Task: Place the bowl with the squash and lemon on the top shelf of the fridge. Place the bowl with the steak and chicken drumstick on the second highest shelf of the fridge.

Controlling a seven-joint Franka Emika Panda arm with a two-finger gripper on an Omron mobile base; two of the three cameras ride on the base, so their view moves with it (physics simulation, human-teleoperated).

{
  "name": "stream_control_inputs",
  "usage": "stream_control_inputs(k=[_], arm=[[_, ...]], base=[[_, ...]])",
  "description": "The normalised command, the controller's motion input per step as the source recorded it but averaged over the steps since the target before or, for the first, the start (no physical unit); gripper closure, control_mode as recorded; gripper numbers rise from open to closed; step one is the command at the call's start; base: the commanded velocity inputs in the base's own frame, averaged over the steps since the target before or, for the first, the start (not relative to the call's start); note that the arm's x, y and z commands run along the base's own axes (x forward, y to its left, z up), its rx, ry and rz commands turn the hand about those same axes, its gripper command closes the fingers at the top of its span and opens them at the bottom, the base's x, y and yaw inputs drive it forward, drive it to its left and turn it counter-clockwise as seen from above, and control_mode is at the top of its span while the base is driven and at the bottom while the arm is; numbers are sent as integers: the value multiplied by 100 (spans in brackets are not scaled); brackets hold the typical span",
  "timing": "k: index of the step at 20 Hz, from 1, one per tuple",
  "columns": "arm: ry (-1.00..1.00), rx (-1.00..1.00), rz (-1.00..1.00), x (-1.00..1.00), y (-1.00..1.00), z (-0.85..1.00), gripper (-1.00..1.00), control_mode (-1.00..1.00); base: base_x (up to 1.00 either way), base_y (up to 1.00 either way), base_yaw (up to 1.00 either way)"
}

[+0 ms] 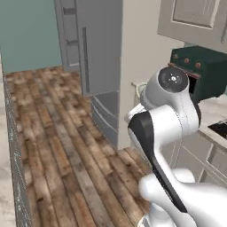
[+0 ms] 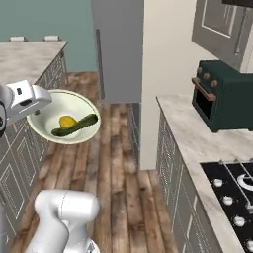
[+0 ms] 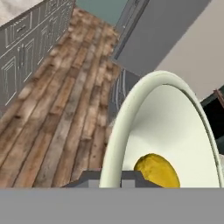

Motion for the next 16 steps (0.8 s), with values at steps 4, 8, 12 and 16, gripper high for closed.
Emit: stream_control_inputs(k=[4,8,12,16], arm=[[0,0,0,0,0,0,100,100],[0,0,0,0,0,0,100,100],[0,0,0,0,0,0,100,100],[0,0,0,0,0,0,100,100]], base=[[100,54,53],[100,59,48],[100,60,40],[100,33,26]])
